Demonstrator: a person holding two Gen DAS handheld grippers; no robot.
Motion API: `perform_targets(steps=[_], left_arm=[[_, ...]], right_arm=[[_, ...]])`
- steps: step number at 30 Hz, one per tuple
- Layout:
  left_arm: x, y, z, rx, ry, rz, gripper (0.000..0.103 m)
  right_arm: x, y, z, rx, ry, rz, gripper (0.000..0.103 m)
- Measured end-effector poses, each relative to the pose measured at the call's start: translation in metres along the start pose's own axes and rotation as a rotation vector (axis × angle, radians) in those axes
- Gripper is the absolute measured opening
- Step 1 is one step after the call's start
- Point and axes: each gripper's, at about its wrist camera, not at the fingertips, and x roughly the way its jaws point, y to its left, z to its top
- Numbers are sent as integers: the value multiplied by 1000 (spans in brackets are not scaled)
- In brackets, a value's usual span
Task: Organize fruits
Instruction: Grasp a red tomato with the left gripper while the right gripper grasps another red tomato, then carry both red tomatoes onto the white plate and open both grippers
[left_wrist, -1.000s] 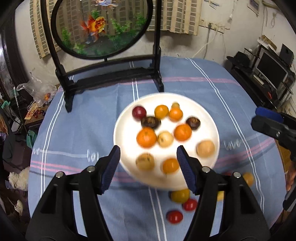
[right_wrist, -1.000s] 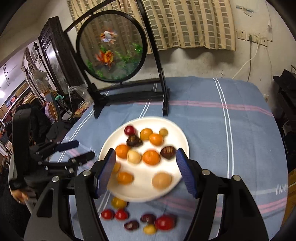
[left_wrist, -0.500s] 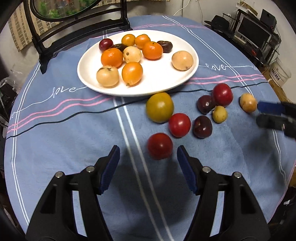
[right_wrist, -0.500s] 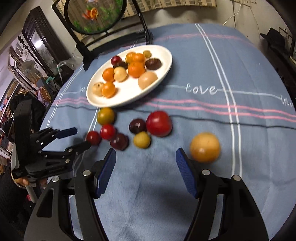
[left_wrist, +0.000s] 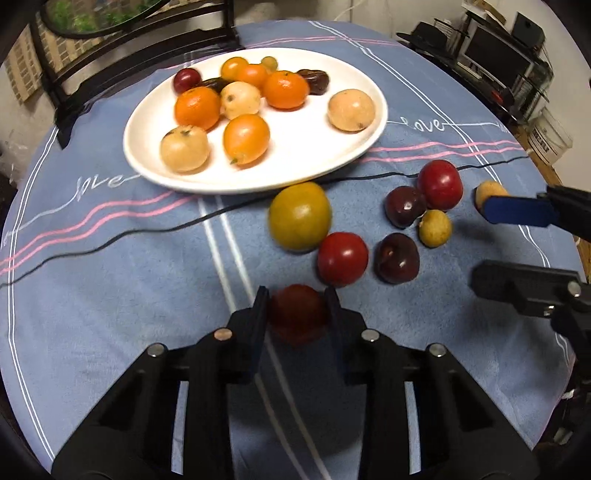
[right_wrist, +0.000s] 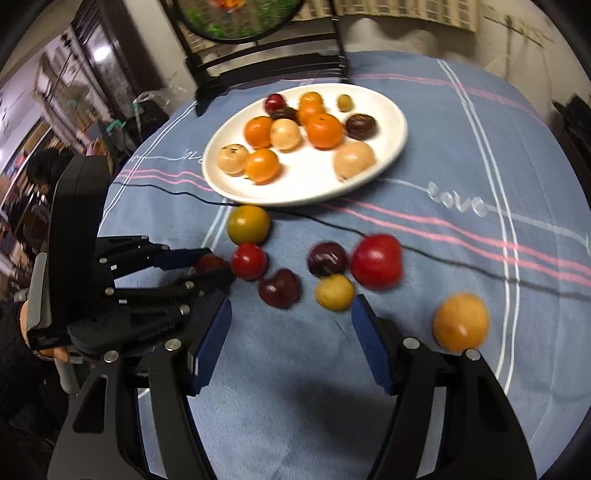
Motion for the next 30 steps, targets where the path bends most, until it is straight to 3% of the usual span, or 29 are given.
perform_targets(steps=[6,13,16,18,23,30], left_arm=[[-28,27,-12,-94,-42,18,31],[-49,49,-17,-156,-73,50,31],[-52,52,-18,-172,-78,52,31],[-53,53,-18,-179,-78,50,31],[-55,51,-14,-179,-84,51,31],[-63,31,-7,-136,-90,45,31]], right_arm=[[33,32,19,-154,63,18,67],[73,46,31,-207,142,-29,53],[83,47,32,-237,165,-72,41],[82,46,34,-231,167,-48,31],[65,43,35,-225,129,-25,31],[26,26,14,-101,73,48,31]])
